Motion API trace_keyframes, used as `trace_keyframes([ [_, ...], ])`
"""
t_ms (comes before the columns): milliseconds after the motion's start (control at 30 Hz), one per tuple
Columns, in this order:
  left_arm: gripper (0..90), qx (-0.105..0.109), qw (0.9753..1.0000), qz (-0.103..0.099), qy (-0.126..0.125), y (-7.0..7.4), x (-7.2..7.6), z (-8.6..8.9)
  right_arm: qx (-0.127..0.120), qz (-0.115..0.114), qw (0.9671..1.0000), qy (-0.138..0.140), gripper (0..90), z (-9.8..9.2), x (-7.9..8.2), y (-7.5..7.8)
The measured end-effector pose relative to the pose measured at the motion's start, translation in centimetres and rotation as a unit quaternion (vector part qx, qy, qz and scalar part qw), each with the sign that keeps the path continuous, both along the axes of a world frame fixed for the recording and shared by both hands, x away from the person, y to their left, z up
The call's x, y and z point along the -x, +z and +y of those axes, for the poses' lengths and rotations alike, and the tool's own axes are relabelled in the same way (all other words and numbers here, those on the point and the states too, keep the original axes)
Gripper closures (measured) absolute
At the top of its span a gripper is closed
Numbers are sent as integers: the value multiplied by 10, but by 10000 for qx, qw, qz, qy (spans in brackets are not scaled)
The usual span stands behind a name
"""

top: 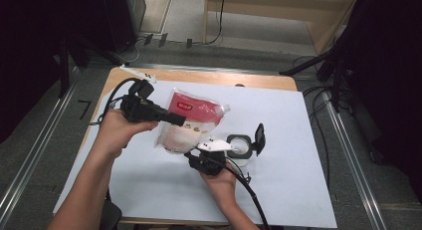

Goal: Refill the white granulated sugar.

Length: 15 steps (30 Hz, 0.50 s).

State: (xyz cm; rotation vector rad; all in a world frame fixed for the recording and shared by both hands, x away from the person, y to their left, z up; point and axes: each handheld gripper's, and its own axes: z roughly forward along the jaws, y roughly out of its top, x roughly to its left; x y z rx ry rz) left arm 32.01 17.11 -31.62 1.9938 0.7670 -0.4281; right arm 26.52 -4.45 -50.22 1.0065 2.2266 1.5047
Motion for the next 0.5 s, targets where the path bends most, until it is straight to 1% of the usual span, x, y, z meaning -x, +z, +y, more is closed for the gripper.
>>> trace_keyframes([
  [33,900,28,10000,33,-7,0,0,1,-11,39,10000,-39,585,0,0,-3],
  [100,900,25,9999,100,-38,-3,-1,0,-76,-47,9999,-50,580,-1,0,-6],
  [133,900,44,9999,135,-39,-5,-3,0,-164,-172,9997,-31,580,-1,2,-5],
  [167,900,64,9999,145,7,-7,-5,0,-130,-316,9994,1,581,0,5,-5],
  [200,900,1,9999,149,65,-8,-5,0,-55,-533,9985,151,583,3,11,-3],
  [233,900,-93,9998,87,132,-10,-6,-2,-55,-533,9985,151,583,3,11,-3],
  [267,900,-258,9993,18,252,-11,-6,-3,-87,-618,9979,191,558,4,14,-1],
  [300,900,-228,9994,31,257,-13,-8,-4,8,-607,9981,96,558,5,16,1],
  [333,900,-217,9995,3,243,-13,-8,-4,62,-598,9981,163,555,6,16,2],
  [367,900,-215,9995,-61,241,-14,-9,-5,48,-554,9983,199,554,6,17,2],
  [400,900,-233,9994,-115,229,-14,-9,-6,82,-559,9983,175,553,6,18,3],
  [433,900,-268,9991,-194,247,-14,-8,-7,107,-526,9984,195,552,6,19,4],
  [467,883,-341,9980,-431,317,-14,-6,-10,93,-357,9988,312,547,5,19,6],
  [500,871,-341,9980,-431,317,-14,-6,-10,93,-357,9988,312,547,5,19,6],
])
